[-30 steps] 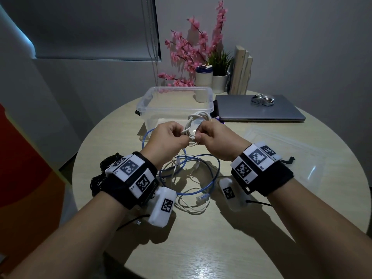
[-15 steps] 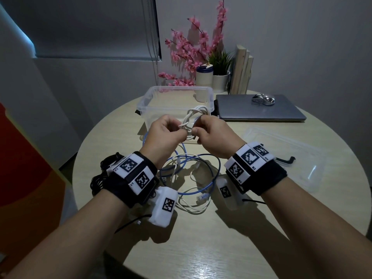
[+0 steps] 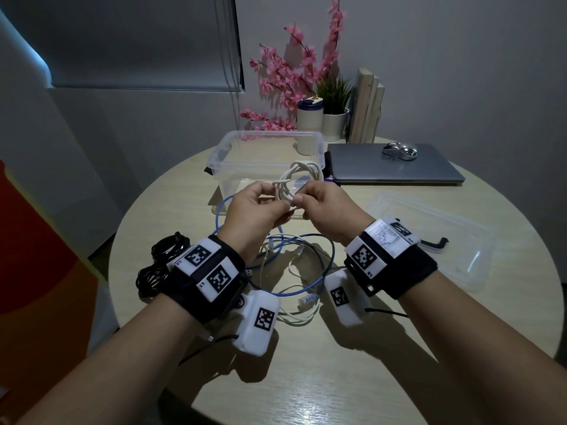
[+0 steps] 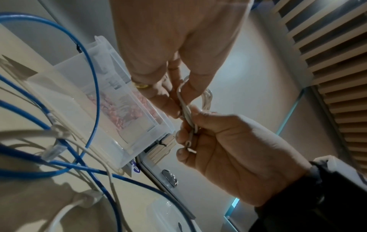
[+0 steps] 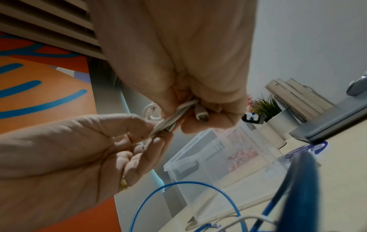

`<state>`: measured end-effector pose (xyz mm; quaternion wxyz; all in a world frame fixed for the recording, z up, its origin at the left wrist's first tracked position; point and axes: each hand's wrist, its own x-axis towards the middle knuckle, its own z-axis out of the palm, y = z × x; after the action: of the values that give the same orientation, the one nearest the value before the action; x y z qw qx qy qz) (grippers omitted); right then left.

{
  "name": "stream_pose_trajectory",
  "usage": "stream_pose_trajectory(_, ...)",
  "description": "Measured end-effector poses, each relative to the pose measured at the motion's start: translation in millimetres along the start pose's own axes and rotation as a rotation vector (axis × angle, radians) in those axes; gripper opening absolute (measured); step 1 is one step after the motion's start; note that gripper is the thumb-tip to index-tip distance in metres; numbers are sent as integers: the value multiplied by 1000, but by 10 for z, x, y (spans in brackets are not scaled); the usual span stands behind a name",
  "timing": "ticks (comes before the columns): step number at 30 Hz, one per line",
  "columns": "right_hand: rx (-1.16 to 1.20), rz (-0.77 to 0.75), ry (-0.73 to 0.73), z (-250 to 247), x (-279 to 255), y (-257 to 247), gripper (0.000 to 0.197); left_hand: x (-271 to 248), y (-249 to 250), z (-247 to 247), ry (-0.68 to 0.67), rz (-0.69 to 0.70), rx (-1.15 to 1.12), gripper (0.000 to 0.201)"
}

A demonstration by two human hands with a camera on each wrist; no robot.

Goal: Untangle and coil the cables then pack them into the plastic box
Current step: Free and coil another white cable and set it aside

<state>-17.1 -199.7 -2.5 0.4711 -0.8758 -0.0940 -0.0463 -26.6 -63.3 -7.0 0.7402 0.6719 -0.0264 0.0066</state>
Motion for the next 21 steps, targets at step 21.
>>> stream_pose_trajectory(21,139,-21,-55,-128,42,19,21,49,38,-86,-182,-27,-44,19)
